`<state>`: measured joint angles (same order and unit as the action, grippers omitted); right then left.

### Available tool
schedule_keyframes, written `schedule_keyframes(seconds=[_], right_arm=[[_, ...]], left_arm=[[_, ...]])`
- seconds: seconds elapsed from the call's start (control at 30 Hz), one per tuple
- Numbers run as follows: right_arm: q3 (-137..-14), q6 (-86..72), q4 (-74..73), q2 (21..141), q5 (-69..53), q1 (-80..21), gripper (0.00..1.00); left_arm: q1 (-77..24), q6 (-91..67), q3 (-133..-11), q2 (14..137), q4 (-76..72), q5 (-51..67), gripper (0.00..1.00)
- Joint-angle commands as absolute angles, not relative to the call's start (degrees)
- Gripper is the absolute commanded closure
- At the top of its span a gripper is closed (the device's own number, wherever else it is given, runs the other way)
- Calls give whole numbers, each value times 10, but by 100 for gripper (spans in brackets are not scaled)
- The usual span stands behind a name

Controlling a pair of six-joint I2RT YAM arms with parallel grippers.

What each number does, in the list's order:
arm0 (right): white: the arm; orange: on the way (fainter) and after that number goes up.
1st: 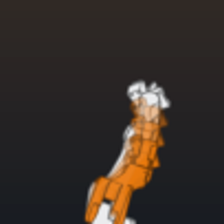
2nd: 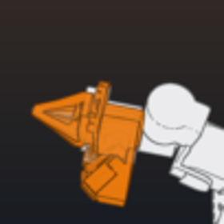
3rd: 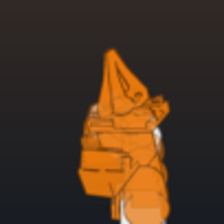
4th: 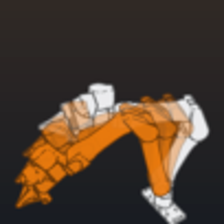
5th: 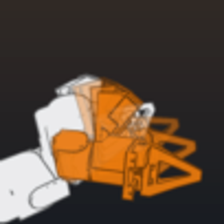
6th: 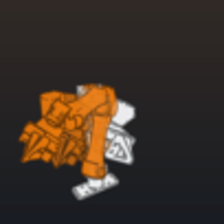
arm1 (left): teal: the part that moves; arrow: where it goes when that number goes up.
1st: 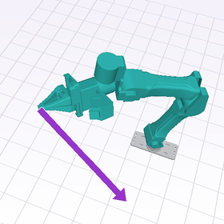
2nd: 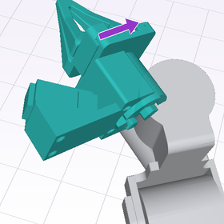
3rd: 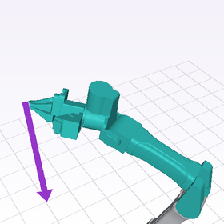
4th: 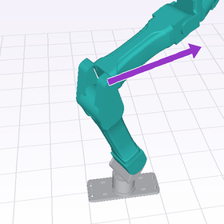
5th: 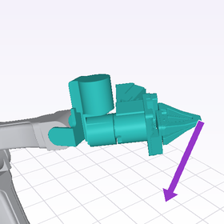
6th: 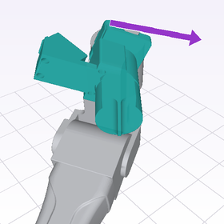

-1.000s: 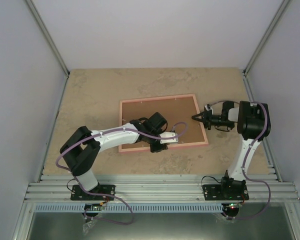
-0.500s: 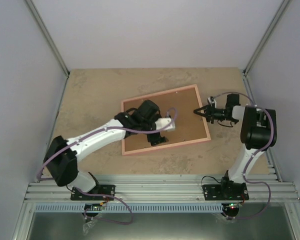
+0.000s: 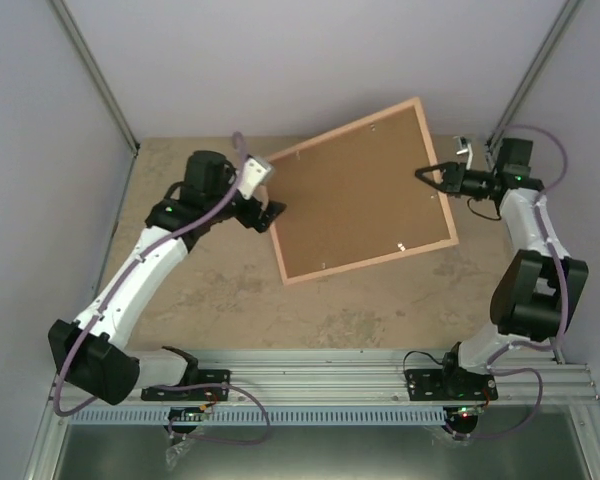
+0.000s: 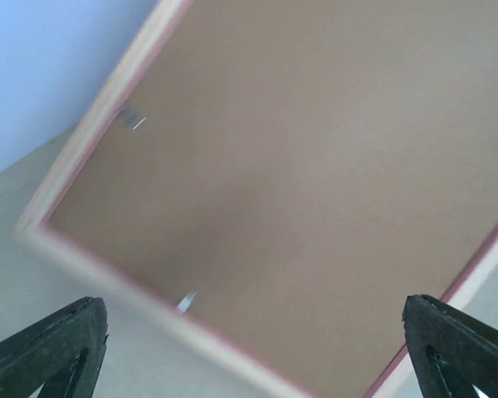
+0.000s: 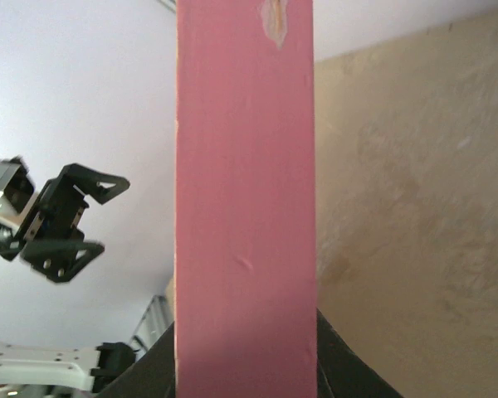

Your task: Put the photo into the frame

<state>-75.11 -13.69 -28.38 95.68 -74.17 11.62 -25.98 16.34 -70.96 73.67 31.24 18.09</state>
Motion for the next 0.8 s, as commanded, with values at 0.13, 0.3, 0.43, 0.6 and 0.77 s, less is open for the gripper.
schedule_keyframes(seconds=[0.13, 0.3, 0.43, 0.6, 0.77], right_arm=[[-847, -90, -293, 858, -755, 150, 100], [-934, -47, -309, 831, -682, 151, 100], [-1024, 30, -359, 829, -610, 145, 99], [-1031, 117, -359, 778, -501, 110, 99], [-1021, 229, -354, 744, -339, -4, 100]], left_arm=[[-152, 52, -727, 700, 281, 231, 1], [-112, 26, -714, 676, 264, 241, 1], [-91, 9, -695, 659, 251, 241, 1], [-66, -20, -660, 635, 226, 237, 1], [-48, -39, -658, 633, 216, 240, 1]])
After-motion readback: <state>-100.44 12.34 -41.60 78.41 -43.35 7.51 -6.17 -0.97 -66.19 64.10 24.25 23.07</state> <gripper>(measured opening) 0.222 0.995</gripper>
